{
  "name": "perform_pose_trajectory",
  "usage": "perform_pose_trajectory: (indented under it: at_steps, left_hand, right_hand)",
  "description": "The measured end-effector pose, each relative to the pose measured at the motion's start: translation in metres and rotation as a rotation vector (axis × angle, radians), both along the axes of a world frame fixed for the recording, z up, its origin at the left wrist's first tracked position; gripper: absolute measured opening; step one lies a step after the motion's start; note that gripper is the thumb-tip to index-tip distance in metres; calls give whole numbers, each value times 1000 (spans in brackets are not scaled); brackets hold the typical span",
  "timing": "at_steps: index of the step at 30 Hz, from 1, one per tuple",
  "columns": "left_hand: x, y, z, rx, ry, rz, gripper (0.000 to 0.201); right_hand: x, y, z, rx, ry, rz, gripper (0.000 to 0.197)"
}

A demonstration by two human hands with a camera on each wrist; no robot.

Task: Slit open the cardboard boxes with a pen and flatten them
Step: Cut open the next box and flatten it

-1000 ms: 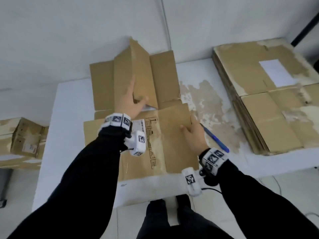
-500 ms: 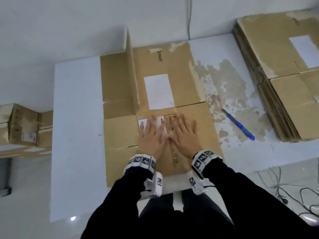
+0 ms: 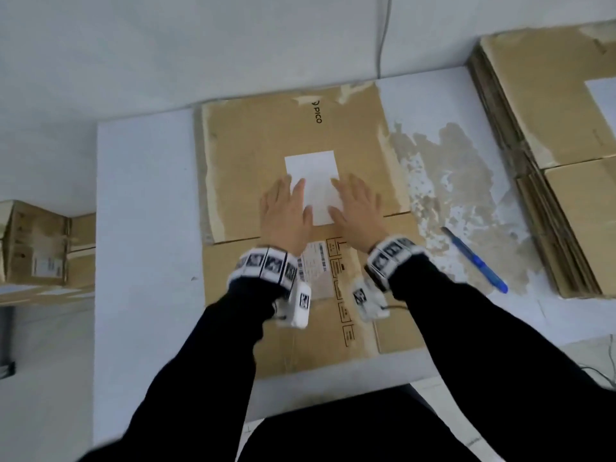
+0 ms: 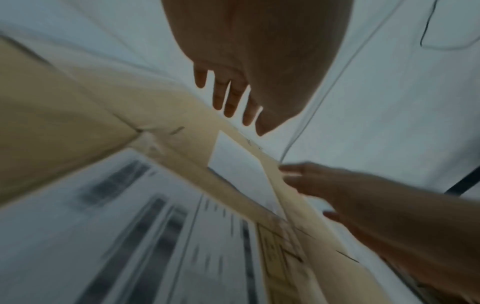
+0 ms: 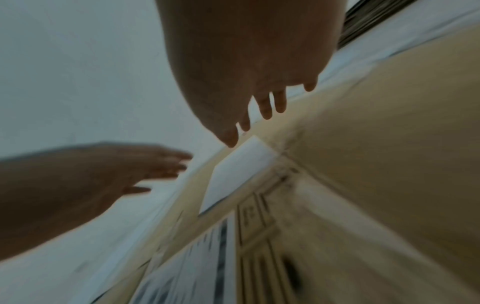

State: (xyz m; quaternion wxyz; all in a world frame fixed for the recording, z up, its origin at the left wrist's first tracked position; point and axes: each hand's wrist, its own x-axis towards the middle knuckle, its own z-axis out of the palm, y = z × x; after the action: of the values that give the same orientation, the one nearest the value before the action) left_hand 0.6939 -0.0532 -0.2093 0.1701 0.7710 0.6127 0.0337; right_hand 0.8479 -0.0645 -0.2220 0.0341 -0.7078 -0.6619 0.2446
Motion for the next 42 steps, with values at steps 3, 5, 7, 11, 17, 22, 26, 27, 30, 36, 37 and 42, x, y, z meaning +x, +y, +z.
perform_pose_trajectory:
  at_steps: [3, 5, 7, 11, 17, 22, 26, 27, 30, 36, 37, 42]
  left_hand:
    - [2, 35, -30, -232, 135, -76, 60]
    - [-6, 38, -43, -285, 142, -99, 61]
    - [-8, 40, -49, -309, 136, -105, 60]
    - [-4, 46, -43, -309, 106, -83, 58]
    - [-65, -7, -39, -260, 118, 276, 68]
    - [-75, -48, -28, -197, 20, 651, 69]
    - [-87, -57, -22, -179, -377, 1064, 55]
    - [-95, -59, -23, -242, -419, 1040, 51]
    - [-104, -68, -14, -175, -401, 932, 36]
    - [-52, -90, 37, 72, -464, 839, 30]
    - [-39, -89, 48, 89, -486, 810, 31]
    - [66, -71, 94, 71, -727, 663, 34]
  right_hand:
    - [-14, 35, -23, -214, -124, 188, 60]
    - [-14, 36, -32, -236, -147, 205, 61]
    - [-14, 37, -33, -229, -150, 203, 61]
    - [-14, 46, -29, -260, -141, 204, 61]
    - [33, 6, -26, -127, -73, -18, 61]
    - [61, -54, -16, 13, 13, -441, 55]
    - [74, -66, -3, 85, 280, -739, 38]
    - [78, -68, -1, 33, 268, -729, 36]
    - [83, -77, 6, 68, 196, -612, 32]
    - [120, -98, 58, 289, 230, -598, 17]
    - [139, -100, 69, 319, 239, -598, 19]
    - [257, -106, 113, 488, 270, -613, 23]
